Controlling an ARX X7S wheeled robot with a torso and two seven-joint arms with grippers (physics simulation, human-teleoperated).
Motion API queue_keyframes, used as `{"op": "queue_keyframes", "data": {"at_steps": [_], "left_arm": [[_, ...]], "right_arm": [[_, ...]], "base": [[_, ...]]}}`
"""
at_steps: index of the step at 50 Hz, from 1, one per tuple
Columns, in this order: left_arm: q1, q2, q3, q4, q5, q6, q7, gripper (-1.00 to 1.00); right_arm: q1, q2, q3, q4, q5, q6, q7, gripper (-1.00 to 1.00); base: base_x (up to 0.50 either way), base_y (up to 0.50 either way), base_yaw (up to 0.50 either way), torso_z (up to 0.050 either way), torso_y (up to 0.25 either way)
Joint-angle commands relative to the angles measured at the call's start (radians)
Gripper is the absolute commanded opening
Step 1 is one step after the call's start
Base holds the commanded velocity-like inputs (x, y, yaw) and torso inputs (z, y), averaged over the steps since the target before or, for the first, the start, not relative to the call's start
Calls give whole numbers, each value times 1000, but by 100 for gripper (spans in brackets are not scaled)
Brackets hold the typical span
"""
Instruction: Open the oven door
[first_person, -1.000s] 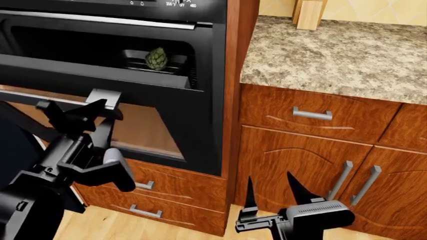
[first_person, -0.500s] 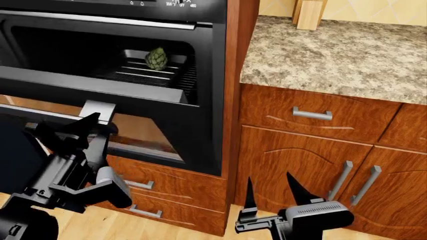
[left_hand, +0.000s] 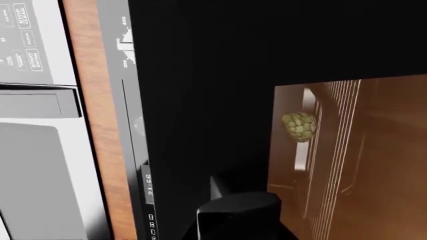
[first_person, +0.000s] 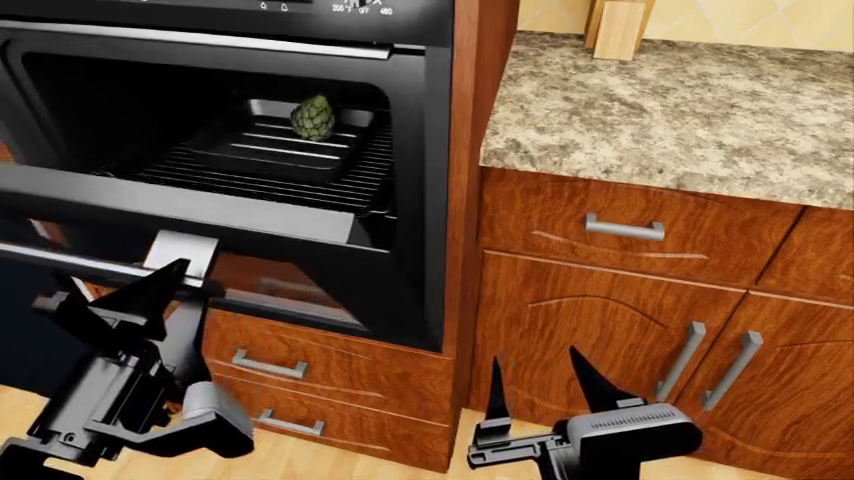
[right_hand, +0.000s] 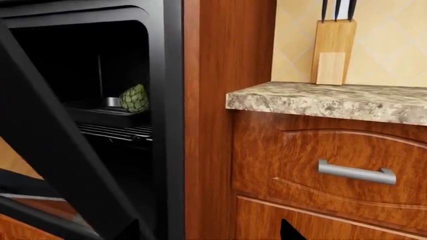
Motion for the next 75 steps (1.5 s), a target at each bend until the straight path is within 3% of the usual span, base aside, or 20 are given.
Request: {"op": "queue_keyframes", "data": {"at_steps": [1, 38, 75], "left_arm": [[7, -48, -174, 67, 200, -10, -227, -100], [297, -51, -314, 97, 227, -61, -413, -100], [435, -11, -341, 21, 274, -54, -569, -100]], "right_arm": [[-1, 1, -6, 6, -1, -3, 2, 100], [3, 4, -13, 12, 3, -4, 8, 100], [6, 5, -24, 21, -3, -9, 16, 100]], "base": [[-1, 3, 6, 10, 10], [-4, 1, 6, 3, 8], [-2, 0, 1, 3, 8]]}}
